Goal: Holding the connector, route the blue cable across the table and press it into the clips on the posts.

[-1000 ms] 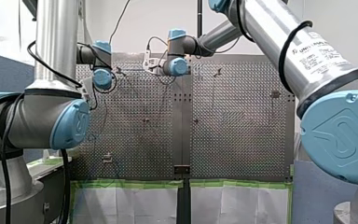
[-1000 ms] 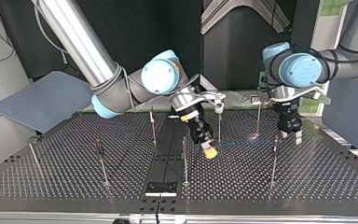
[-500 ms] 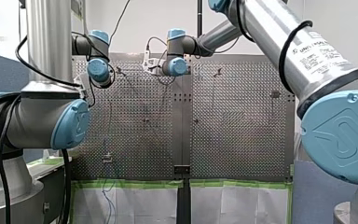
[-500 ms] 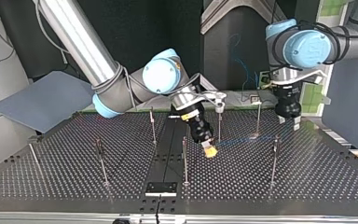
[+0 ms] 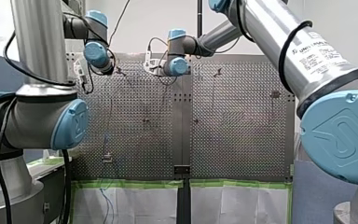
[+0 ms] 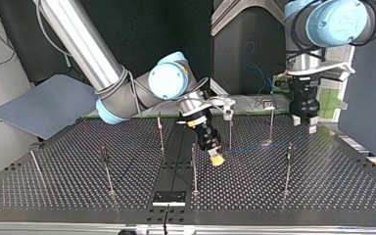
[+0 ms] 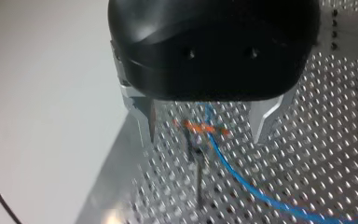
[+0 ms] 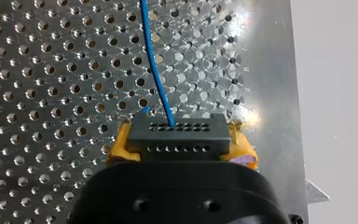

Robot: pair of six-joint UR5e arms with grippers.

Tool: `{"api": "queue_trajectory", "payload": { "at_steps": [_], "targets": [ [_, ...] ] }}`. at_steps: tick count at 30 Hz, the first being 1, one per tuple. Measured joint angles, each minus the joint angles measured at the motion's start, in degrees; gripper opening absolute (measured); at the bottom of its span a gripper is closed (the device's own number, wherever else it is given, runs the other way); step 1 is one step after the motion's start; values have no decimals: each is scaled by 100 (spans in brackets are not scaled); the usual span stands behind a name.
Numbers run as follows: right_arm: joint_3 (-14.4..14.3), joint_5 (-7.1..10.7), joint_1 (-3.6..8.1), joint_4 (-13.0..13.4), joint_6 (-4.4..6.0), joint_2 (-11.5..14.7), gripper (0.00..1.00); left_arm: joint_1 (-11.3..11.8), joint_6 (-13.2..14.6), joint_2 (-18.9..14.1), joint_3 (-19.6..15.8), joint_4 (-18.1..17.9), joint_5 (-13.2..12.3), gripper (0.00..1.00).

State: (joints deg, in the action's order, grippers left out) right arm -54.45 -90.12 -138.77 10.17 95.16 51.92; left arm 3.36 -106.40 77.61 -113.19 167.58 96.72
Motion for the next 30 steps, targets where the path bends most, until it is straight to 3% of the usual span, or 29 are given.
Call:
{"api": "queue_trajectory", "payload": {
  "at_steps": [7, 15, 30],
  "targets": [
    [0, -15, 9, -5, 6, 0, 0, -134, 327, -78, 1, -5, -359, 100],
    [1, -49, 12, -6, 13, 0, 0, -279, 594, 269, 64, -157, -555, 100],
    [2, -50, 12, -6, 22, 0, 0, -480, 462, 463, 270, -538, -631, 100]
  ]
}}
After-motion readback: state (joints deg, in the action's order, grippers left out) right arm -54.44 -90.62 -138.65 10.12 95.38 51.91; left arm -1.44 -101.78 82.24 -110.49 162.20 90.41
